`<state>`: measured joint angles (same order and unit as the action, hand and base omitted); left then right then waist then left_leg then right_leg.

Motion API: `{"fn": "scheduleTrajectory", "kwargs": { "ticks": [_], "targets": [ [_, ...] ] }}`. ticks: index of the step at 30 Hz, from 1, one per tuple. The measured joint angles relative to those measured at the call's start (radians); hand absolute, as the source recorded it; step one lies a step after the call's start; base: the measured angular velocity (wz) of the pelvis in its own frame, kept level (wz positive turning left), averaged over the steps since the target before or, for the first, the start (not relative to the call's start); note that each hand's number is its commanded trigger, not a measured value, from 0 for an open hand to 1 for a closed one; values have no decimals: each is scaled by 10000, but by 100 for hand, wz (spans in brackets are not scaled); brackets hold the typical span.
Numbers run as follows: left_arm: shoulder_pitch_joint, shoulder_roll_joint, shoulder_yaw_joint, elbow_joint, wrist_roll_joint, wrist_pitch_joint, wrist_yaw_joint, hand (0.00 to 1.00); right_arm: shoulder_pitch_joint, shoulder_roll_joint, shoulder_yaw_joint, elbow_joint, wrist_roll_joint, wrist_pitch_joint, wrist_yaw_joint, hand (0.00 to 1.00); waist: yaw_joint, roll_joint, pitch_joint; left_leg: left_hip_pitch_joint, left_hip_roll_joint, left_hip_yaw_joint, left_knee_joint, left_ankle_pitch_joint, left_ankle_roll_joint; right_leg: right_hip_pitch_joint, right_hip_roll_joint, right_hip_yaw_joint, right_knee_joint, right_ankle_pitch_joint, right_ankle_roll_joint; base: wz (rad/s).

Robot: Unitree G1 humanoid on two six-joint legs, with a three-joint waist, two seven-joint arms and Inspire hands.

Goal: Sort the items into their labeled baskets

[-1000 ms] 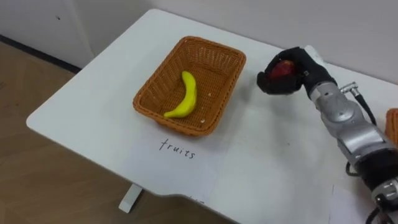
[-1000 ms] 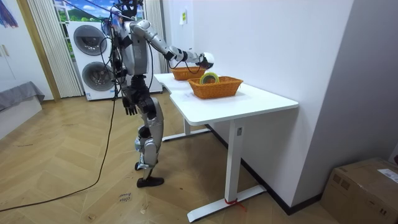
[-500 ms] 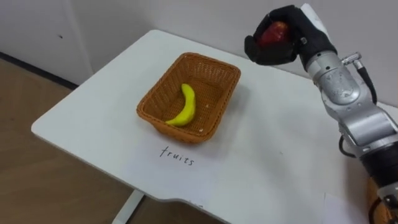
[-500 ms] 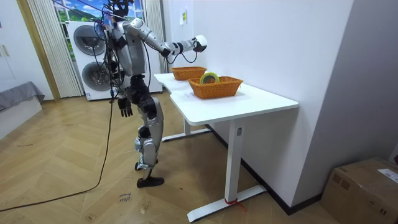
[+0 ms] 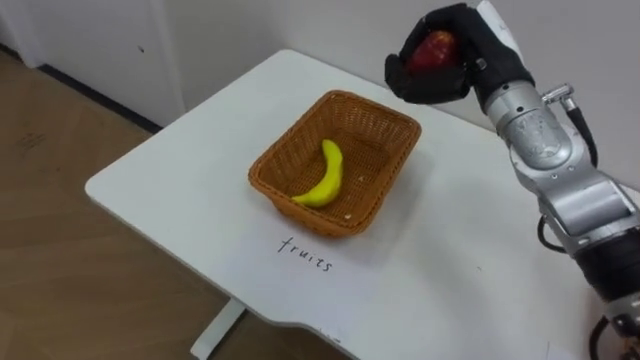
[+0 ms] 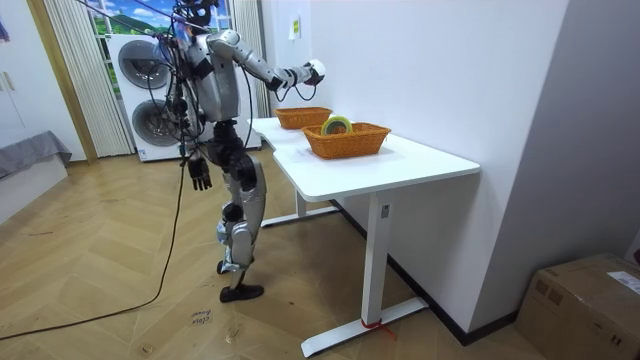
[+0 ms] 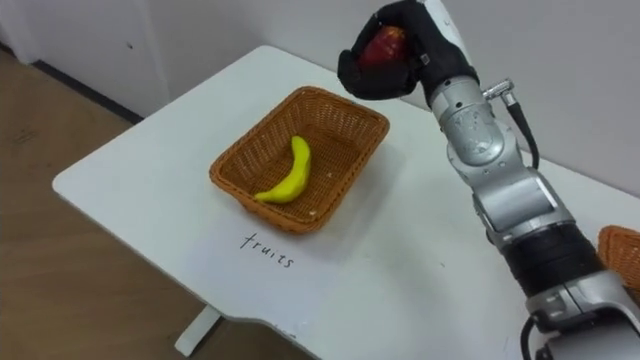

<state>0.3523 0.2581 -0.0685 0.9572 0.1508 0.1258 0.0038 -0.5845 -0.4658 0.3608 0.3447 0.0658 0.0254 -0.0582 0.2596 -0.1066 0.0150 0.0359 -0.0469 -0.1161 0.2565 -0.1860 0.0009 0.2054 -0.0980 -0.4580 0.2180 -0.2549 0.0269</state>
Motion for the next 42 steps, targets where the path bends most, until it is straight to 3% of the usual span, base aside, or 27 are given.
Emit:
{"fn": "scheduleTrajectory", "kwargs": {
  "ticks": [8,15,27,28,29,30,31,42],
  "targets": [
    [215,-33,300,55,513,293,-167,0,229,165,160,19,-51,391,417,100,501,74,36,16,-55,-259,19,-6,-7,173,24,-184,-91,3,5,10],
    [694,-44,313,-2,944,409,-401,0,687,321,546,41,-201,403,663,100,527,181,-83,11,-158,-515,108,-3,0,222,-34,-398,-45,-16,37,10],
    [847,-38,330,-87,1000,442,-535,0,1589,322,610,370,-362,425,852,100,711,97,-102,116,-210,-525,182,16,23,468,-46,-383,-128,-49,67,1],
    [872,-35,331,-87,1000,456,-536,0,1630,322,611,369,-361,425,852,90,716,92,-105,120,-211,-525,181,18,24,474,-47,-383,-128,-50,68,0],
    [884,-32,331,-87,1003,465,-537,0,1643,322,611,370,-362,425,852,65,715,89,-106,121,-212,-525,179,18,25,475,-47,-386,-130,-50,68,0],
    [902,-24,332,-87,1004,480,-539,0,1653,322,611,370,-362,425,852,51,713,78,-106,121,-215,-525,175,18,25,478,-49,-390,-131,-50,69,0],
    [909,-20,338,-87,1004,482,-540,0,1653,322,610,370,-361,425,852,2,716,67,-103,120,-218,-526,168,18,26,480,-48,-393,-135,-50,69,0],
    [910,-19,355,-111,1015,481,-543,0,1729,318,612,373,-361,424,837,0,736,63,-93,123,-231,-542,127,18,26,552,-44,-400,-176,-55,78,0]
  ]
}}
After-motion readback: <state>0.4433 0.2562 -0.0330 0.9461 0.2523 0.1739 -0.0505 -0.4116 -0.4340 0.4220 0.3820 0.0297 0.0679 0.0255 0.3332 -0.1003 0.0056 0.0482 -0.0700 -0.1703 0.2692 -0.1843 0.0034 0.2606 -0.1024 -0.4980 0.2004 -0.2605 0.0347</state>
